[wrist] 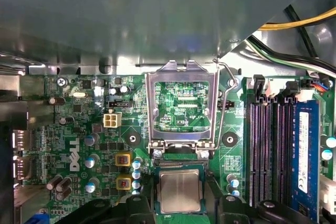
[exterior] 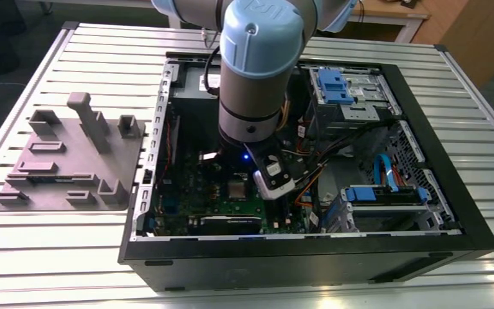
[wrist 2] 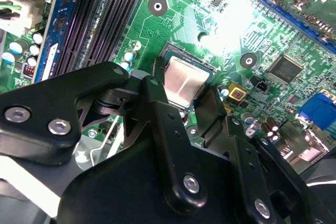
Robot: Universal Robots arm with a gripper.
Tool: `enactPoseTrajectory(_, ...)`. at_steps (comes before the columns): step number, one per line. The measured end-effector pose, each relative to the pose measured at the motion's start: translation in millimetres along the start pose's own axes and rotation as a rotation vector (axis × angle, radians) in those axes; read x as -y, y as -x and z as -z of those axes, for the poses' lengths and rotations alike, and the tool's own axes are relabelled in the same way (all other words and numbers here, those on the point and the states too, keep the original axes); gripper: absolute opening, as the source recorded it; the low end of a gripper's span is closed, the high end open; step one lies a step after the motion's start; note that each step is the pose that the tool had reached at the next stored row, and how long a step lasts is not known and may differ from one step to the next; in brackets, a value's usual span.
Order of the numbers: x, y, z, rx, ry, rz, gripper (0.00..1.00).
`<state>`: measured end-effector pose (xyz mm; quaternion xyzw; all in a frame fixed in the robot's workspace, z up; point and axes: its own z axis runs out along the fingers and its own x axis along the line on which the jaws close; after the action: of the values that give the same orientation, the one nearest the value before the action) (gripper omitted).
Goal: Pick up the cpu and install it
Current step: 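Place the cpu into insertion slot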
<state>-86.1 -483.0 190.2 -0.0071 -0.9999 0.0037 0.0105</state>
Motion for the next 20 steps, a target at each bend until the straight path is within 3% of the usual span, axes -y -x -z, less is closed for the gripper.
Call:
enactPoseTrajectory(5,3.3,-0.8,0.0,0.0000,0.0000,0.000,0.47)
enactPoseTrajectory(20,3.2,0.9,-0.8,-0.0002,0.0008,-0.015,0.47)
